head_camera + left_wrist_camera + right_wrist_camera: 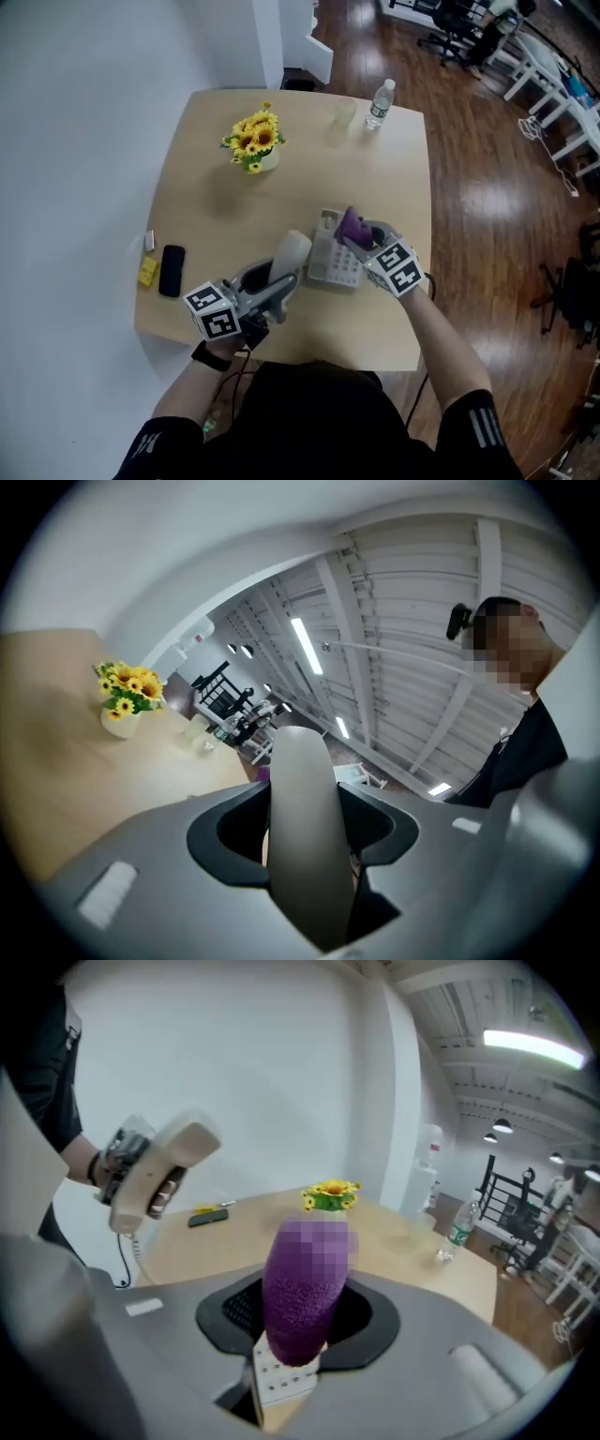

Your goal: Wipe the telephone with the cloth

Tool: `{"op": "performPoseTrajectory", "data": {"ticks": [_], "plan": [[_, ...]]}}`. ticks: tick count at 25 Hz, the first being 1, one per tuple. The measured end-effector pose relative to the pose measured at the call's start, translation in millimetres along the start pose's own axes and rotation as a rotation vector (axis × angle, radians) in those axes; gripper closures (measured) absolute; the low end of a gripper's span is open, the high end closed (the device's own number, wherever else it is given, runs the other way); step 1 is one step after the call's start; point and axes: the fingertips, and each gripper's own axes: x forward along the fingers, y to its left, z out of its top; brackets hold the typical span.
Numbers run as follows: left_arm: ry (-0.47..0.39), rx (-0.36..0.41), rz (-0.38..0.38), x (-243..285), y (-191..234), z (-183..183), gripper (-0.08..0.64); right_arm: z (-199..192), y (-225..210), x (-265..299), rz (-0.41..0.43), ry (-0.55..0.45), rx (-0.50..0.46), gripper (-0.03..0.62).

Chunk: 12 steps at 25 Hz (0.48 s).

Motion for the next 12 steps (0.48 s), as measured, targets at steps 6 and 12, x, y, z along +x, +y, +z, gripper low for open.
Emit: {"op": "performPoseTrajectory", "data": {"ticks": [6,12], "plan": [[0.006,-0.022,0.135,-13,28,-28,0.345,7,-45,69,-0.081,0.071,-0.127,0.465],[0.030,-0.044,0.167,-30,34,-36,0.345,-21,-38,123,-0.053,0.179,-0.180,0.465]]}}
